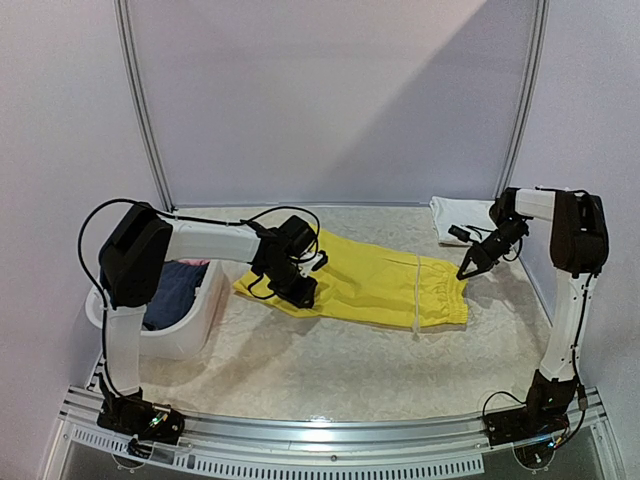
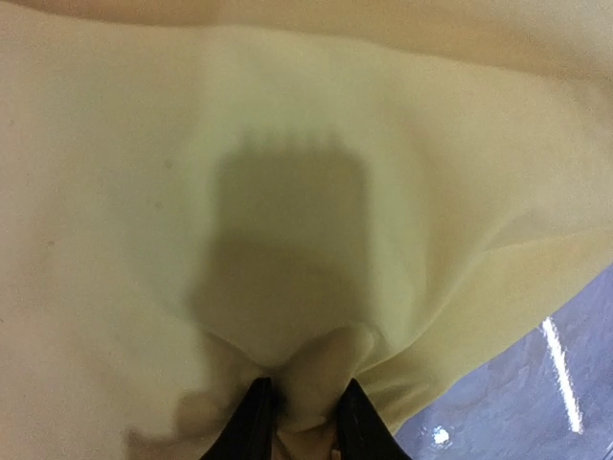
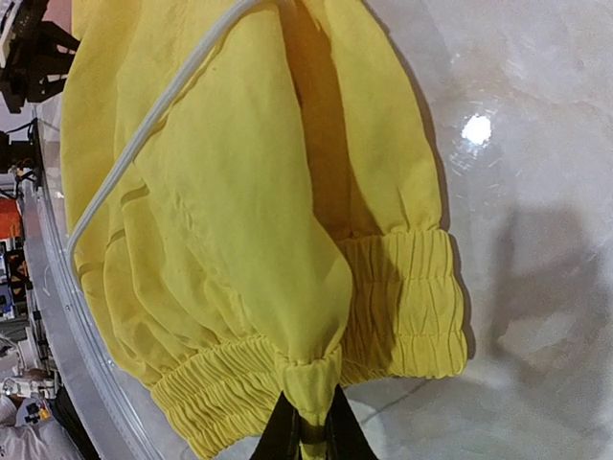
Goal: Fold and stack the mixed laundry pile
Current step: Smooth out the rectangle-folded shorts at the center of the board.
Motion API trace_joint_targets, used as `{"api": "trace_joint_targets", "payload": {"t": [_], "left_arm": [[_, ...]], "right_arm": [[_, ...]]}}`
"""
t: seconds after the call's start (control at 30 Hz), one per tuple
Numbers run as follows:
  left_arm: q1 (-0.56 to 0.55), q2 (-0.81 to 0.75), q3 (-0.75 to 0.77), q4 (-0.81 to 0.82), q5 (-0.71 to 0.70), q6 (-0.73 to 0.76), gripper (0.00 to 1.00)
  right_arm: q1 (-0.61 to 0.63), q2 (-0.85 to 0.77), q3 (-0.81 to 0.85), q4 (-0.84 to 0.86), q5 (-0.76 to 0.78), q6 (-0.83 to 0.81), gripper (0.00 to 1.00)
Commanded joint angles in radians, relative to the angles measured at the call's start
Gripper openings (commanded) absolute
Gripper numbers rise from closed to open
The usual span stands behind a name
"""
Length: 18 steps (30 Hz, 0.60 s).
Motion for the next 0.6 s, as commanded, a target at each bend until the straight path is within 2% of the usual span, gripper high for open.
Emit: {"api": "trace_joint_targets", "payload": {"t": [0.0,0.13,0.23,0.37,0.5,0.57], "left_arm": [[0.013,0.033,-0.043,-0.046,0.009,0.008,0.25],[0.011,0.009,-0.042,-0.02,0.028,0.009,0.29],[0.002,-0.048,-0.044,0.006,0.034,0.015,0.32],[-0.022,-0.163,-0.034,0.037,0.006,0.031,0.36],[-0.035,-0.24,-0.015,0.038,-0.091,-0.005,0.44],[-0.036,-0.253,0.001,0.01,-0.188,-0.073,0.5]], "right_arm": [[-0.024,-0.02,0.004,0.057,0.022,0.107,0.08],[-0.024,0.004,0.008,0.063,0.056,0.146,0.14],[-0.024,-0.003,0.005,0.051,0.057,0.149,0.27],[-0.024,-0.106,0.005,0.044,0.088,0.151,0.41],[-0.02,-0.212,0.005,0.074,0.147,0.16,0.53],[-0.005,-0.24,0.005,0.094,0.166,0.139,0.61]]}}
